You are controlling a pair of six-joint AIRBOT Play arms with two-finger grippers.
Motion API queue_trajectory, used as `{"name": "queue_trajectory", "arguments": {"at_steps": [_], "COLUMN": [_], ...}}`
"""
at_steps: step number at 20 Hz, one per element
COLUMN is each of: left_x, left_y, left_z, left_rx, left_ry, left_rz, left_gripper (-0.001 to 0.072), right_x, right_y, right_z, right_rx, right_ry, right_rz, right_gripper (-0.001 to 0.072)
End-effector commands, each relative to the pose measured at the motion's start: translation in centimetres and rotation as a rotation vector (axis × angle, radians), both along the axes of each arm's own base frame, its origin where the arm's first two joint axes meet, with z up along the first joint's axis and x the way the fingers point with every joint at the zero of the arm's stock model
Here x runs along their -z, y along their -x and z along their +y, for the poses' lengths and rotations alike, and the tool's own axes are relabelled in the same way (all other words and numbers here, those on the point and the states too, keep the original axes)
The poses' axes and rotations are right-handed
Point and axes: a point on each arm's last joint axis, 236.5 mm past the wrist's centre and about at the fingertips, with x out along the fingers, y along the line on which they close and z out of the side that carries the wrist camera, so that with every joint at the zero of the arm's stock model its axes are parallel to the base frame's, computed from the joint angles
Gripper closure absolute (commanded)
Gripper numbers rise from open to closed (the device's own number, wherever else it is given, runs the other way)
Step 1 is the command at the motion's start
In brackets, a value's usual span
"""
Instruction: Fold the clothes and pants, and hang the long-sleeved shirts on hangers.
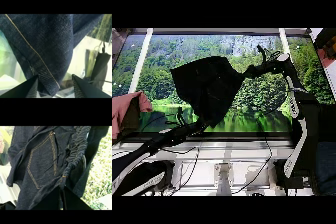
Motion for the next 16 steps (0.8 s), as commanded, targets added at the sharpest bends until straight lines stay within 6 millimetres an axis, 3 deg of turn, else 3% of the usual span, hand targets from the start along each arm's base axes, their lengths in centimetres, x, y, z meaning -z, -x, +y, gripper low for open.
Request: {"name": "queue_trajectory", "arguments": {"at_steps": [1, 3, 6, 7, 8, 10, 11, 14, 16], "left_x": [-0.1, -0.3, -0.7, -0.6, -0.5, -0.6, -1.1, -3.2, -4.6], "left_y": [1.2, 1.7, 0.9, 0.5, 0.1, -0.7, -1.1, -2.9, -6.0], "left_z": [-1.6, -2.3, -2.1, -1.8, -1.6, -1.3, -1.5, -2.0, -0.6], "left_rx": [0.046, 0.056, -0.005, -0.028, -0.044, -0.079, -0.080, -0.021, -0.063], "left_ry": [0.020, 0.034, 0.069, 0.062, 0.052, 0.050, 0.055, 0.001, -0.056], "left_rz": [0.003, 0.011, 0.032, 0.032, 0.029, 0.031, 0.017, -0.143, -0.225], "left_gripper": [0.0222, 0.0222, 0.0223, 0.0261, 0.0358, 0.0620, 0.0695, 0.0699, 0.0700], "right_x": [-0.1, -0.1, -0.1, -0.1, -0.1, -0.1, -0.1, -0.2, -0.3], "right_y": [0.0, 0.1, 0.1, 0.1, 0.2, 0.2, 0.2, 0.5, 0.3], "right_z": [0.0, 0.0, 0.1, 0.1, 0.2, 0.2, 0.2, -1.4, -3.6], "right_rx": [-0.001, -0.003, -0.005, -0.005, -0.007, 0.007, 0.025, 0.054, 0.112], "right_ry": [0.000, 0.000, -0.001, -0.001, -0.001, -0.004, -0.008, -0.017, -0.029], "right_rz": [0.000, 0.001, 0.002, 0.002, 0.002, 0.021, 0.048, 0.111, 0.168], "right_gripper": [0.0692, 0.0692, 0.0692, 0.0691, 0.0692, 0.0691, 0.0691, 0.0693, 0.0694]}}
